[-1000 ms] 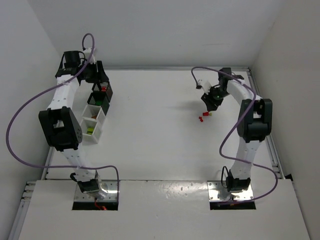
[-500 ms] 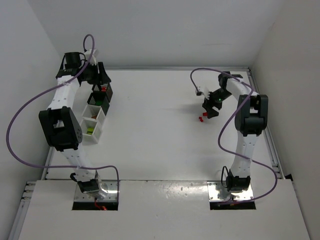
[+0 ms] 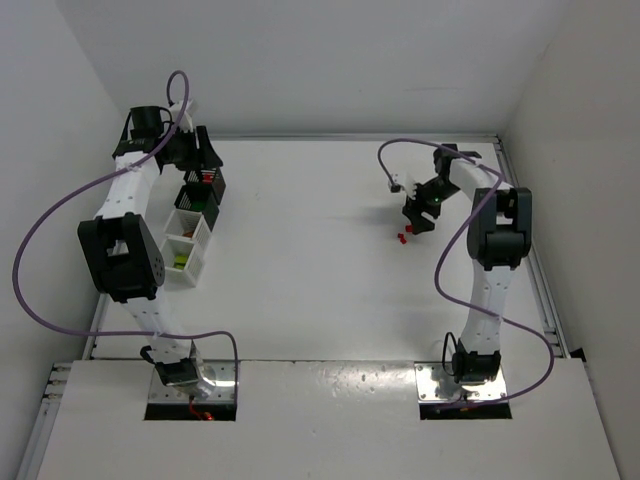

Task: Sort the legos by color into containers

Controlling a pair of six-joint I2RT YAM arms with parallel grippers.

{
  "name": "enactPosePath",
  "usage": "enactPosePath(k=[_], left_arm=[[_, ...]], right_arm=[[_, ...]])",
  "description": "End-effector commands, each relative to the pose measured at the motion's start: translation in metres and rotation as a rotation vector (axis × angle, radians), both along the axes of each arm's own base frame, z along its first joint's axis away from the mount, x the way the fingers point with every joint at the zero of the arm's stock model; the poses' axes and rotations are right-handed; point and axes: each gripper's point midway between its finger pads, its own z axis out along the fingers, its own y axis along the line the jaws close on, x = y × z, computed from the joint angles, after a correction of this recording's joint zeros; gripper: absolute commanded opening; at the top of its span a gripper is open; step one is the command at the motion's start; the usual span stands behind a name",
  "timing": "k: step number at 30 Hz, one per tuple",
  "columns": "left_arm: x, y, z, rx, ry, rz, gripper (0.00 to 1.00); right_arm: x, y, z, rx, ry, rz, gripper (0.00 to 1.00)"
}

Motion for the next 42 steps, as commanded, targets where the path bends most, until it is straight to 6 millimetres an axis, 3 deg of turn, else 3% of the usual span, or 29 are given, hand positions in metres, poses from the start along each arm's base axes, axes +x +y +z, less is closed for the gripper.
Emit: enactPosePath(k=[1,4,14,17,20,23,24,27,28,29,30,34,36,42], left_arm=[[-0.003,-0.002,0.019,-0.007,-0.046,-0.007,0.57],[-0.003,-0.002,0.019,-0.007,-0.046,-0.007,0.57],[-0.007,-0.003,0.016,-0.009,-0.037,-0.007,0.57],[-0.009,-0.008,0.020,-0.022,-0.055,-0.039,0.57],[-0.023,-0.027,0.027,-0.082,-0.088,-0.147,0.57],[-0.049,-0.056,0.040,-0.197,-0.146,-0.301,0.57],[-0.053,-0.069,0.044,-0.208,-0.175,-0.350,0.57],[-0.083,-0.101,0.043,-0.241,-0.187,-0.466,0.59],[-0.098,-0.122,0.035,-0.254,-0.170,-0.530,0.59],[-0.109,-0.134,0.040,-0.252,-0.187,-0.571,0.60],[-0.121,-0.154,0.039,-0.243,-0.197,-0.634,0.60],[-0.155,-0.190,0.032,-0.249,-0.188,-0.753,0.63],[-0.161,-0.199,0.033,-0.261,-0.186,-0.787,0.64],[-0.176,-0.217,0.036,-0.296,-0.184,-0.859,0.71]], right_arm=[[0.009,0.008,0.000,0.024,-0.043,0.034,0.69],[0.008,0.008,-0.003,0.024,-0.041,0.034,0.68],[-0.010,0.002,-0.025,-0.035,-0.030,0.055,0.29],[-0.011,0.001,-0.014,-0.036,-0.058,0.064,0.23],[-0.010,0.020,0.017,0.072,-0.064,0.050,0.18],[-0.019,0.060,0.059,0.215,-0.044,0.081,0.13],[-0.027,0.075,0.079,0.262,-0.043,0.097,0.12],[-0.051,0.125,0.111,0.379,0.008,0.138,0.08],[-0.061,0.145,0.119,0.410,0.039,0.169,0.08],[-0.070,0.160,0.135,0.471,0.082,0.167,0.07],[-0.074,0.170,0.141,0.498,0.100,0.171,0.07],[-0.098,0.210,0.160,0.581,0.142,0.230,0.07],[-0.108,0.226,0.168,0.610,0.168,0.251,0.06],[-0.109,0.255,0.196,0.676,0.168,0.268,0.06]])
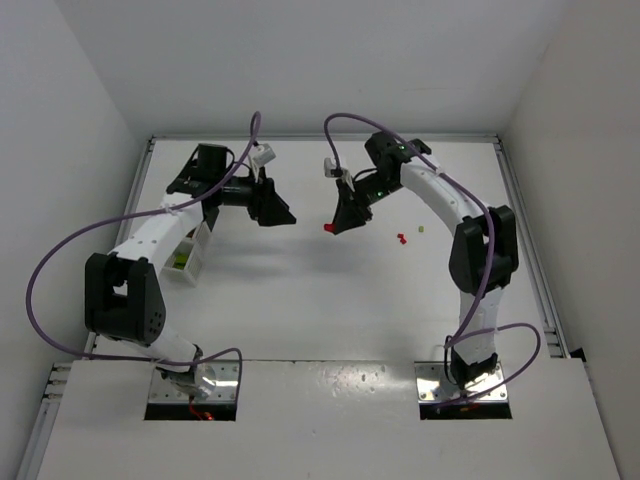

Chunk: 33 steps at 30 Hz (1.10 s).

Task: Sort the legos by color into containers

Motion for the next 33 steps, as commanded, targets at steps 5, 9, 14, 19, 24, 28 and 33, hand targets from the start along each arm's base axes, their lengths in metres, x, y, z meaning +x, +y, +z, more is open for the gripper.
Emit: enactPosePath(k=[5,9,14,19,24,28,33], left_arm=[[-0.011,-0.021,0.024,-0.057,-0.108,-0.088,0.71],[-0.015,-0.029,0.023,-0.063,-0.106,-0.116,0.71],[-0.020,-0.033,0.023,-0.083,-0.101,-0.150,0.71],[-0.024,-0.035,0.023,-0.103,-0.079,-0.176,0.70],[-0.026,-0.036,0.022,-0.115,-0.066,-0.194,0.70],[-0.032,-0.039,0.021,-0.125,-0.054,-0.217,0.69],[-0.037,-0.042,0.019,-0.129,-0.052,-0.237,0.62]], right_arm=[[-0.002,0.037,0.055,0.170,-0.002,0.021,0.06],[-0.007,0.040,0.054,0.174,0.011,0.033,0.06],[-0.009,0.045,0.063,0.196,0.025,0.032,0.06],[-0.012,0.052,0.070,0.222,0.069,0.026,0.06],[-0.011,0.055,0.074,0.245,0.085,0.033,0.06],[-0.015,0.059,0.076,0.253,0.090,0.045,0.06],[-0.019,0.062,0.077,0.259,0.095,0.058,0.06]])
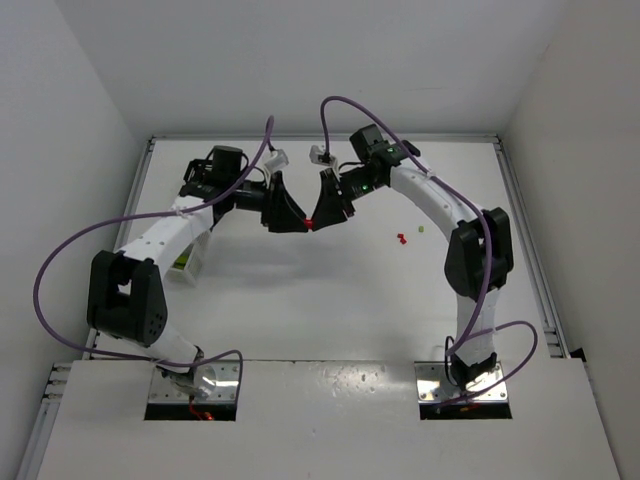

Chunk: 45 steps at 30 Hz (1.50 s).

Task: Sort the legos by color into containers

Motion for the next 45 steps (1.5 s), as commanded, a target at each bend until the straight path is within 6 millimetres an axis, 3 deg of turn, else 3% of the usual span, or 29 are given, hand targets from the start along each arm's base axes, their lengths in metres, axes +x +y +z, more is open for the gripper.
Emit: enactPosePath(k=[1,6,9,10,14,15,16,17,18,19,21,22,23,25,30,33,36,37,38,40,45], left_arm=[[-0.010,-0.008,0.004,-0.036,-0.034,-0.066,0.62],[-0.013,-0.010,0.007,-0.039,-0.052,-0.077,0.55],[-0.015,-0.010,0.008,-0.044,-0.051,-0.084,0.37],[-0.015,-0.010,0.008,-0.044,-0.051,-0.084,0.24],[-0.016,-0.010,0.011,-0.046,-0.059,-0.084,0.08],[-0.016,-0.010,0.011,-0.046,-0.060,-0.084,0.06],[-0.013,-0.006,0.014,-0.048,-0.069,-0.071,0.06],[-0.008,0.000,0.013,-0.042,-0.062,-0.043,0.05],[-0.005,0.005,0.016,-0.044,-0.071,-0.028,0.05],[-0.001,0.010,0.016,-0.043,-0.071,-0.011,0.04],[0.014,0.031,0.020,-0.031,-0.087,0.060,0.04],[0.021,0.040,0.021,-0.021,-0.098,0.092,0.02],[0.035,0.058,0.027,-0.013,-0.122,0.150,0.02],[0.059,0.078,0.026,0.023,-0.129,0.248,0.02],[0.157,0.159,0.014,0.255,-0.102,0.713,0.02],[0.195,0.198,0.017,0.382,-0.130,0.927,0.02],[0.224,0.229,-0.006,0.507,-0.083,1.071,0.02],[0.226,0.239,0.003,0.513,-0.084,1.114,0.02],[0.233,0.244,-0.014,0.547,-0.050,1.123,0.02],[0.241,0.265,-0.012,0.588,-0.028,1.212,0.04],[0.247,0.282,-0.025,0.660,0.004,1.289,0.05]], right_arm=[[-0.006,0.011,0.032,0.100,-0.054,0.050,0.06],[-0.009,0.014,0.028,0.092,-0.036,0.058,0.06],[-0.014,0.016,0.027,0.088,-0.027,0.067,0.06],[-0.014,0.016,0.027,0.088,-0.027,0.067,0.06],[-0.011,0.014,0.022,0.061,-0.040,0.055,0.08],[-0.010,0.012,0.015,0.034,-0.041,0.043,0.12],[-0.010,0.011,0.012,0.017,-0.039,0.036,0.28],[-0.011,0.009,0.006,-0.007,-0.026,0.029,0.36],[-0.007,0.000,-0.001,-0.039,-0.028,0.001,0.52],[-0.003,-0.007,-0.003,-0.057,-0.036,-0.023,0.56],[0.002,-0.023,-0.021,-0.145,-0.068,-0.065,0.59],[0.007,-0.031,-0.019,-0.157,-0.100,-0.093,0.60],[0.008,-0.040,-0.031,-0.199,-0.101,-0.119,0.60],[0.017,-0.056,-0.036,-0.230,-0.107,-0.172,0.60],[0.048,-0.088,-0.053,-0.332,-0.117,-0.351,0.60],[0.067,-0.109,-0.067,-0.419,-0.139,-0.459,0.60],[0.084,-0.141,-0.082,-0.514,-0.165,-0.554,0.60],[0.082,-0.145,-0.088,-0.539,-0.161,-0.561,0.60],[0.087,-0.152,-0.091,-0.555,-0.170,-0.584,0.60],[0.092,-0.164,-0.093,-0.592,-0.184,-0.626,0.60],[0.096,-0.182,-0.097,-0.616,-0.161,-0.675,0.60]])
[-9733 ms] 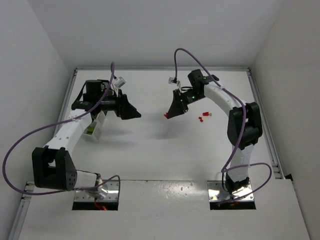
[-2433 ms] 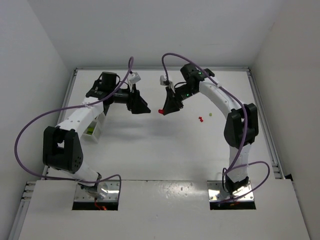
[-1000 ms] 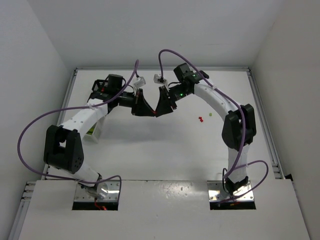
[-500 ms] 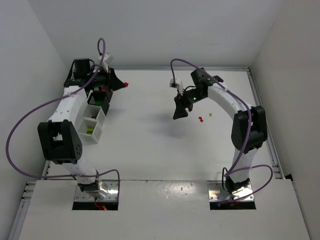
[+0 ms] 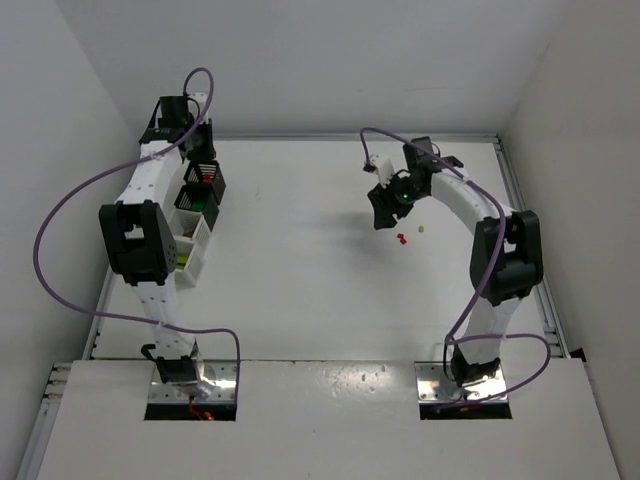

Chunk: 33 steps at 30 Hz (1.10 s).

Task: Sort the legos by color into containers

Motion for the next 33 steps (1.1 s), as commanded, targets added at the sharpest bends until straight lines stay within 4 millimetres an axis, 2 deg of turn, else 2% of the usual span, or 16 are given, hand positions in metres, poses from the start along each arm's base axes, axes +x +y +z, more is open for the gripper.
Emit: enactPosePath(k=[1,4,6,10,18,20,23,24,26,27,28,29,31,33], left_arm=[[-0.002,0.030,0.009,0.073,0.024,0.141,0.05],[-0.005,0.036,-0.004,0.097,0.067,0.169,0.08],[-0.007,0.038,-0.006,0.103,0.077,0.176,0.10],[-0.007,0.042,-0.011,0.118,0.087,0.193,0.21],[-0.011,0.047,-0.014,0.104,0.106,0.181,0.56],[-0.011,0.043,-0.008,0.092,0.095,0.166,0.58],[-0.019,0.032,0.009,0.017,0.065,0.125,0.58],[-0.020,0.032,0.030,0.005,0.011,0.117,0.58],[-0.028,0.015,0.043,-0.050,-0.026,0.042,0.58],[-0.032,0.011,0.052,-0.060,-0.053,0.024,0.58],[-0.037,-0.001,0.053,-0.073,-0.068,-0.022,0.58],[-0.045,-0.010,0.071,-0.070,-0.102,-0.039,0.58],[-0.055,-0.026,0.080,-0.053,-0.121,-0.083,0.58],[-0.061,-0.033,0.082,-0.040,-0.126,-0.100,0.58]], right_arm=[[0.017,-0.016,0.020,-0.019,-0.084,-0.072,0.60],[0.018,-0.020,0.020,-0.019,-0.084,-0.083,0.60],[0.020,-0.025,0.020,-0.020,-0.084,-0.094,0.62],[0.024,-0.031,0.016,-0.036,-0.087,-0.111,0.63],[0.031,-0.051,0.009,-0.097,-0.100,-0.184,0.64],[0.025,-0.056,0.003,-0.120,-0.086,-0.192,0.64],[0.022,-0.077,-0.008,-0.183,-0.090,-0.235,0.61],[0.025,-0.085,-0.008,-0.197,-0.111,-0.256,0.59],[0.022,-0.106,-0.021,-0.255,-0.102,-0.305,0.57],[0.026,-0.109,-0.019,-0.266,-0.133,-0.318,0.55],[0.027,-0.118,-0.021,-0.283,-0.137,-0.340,0.55],[0.030,-0.128,-0.023,-0.307,-0.147,-0.380,0.54],[0.032,-0.143,-0.026,-0.339,-0.146,-0.431,0.52],[0.034,-0.148,-0.031,-0.347,-0.129,-0.455,0.51]])
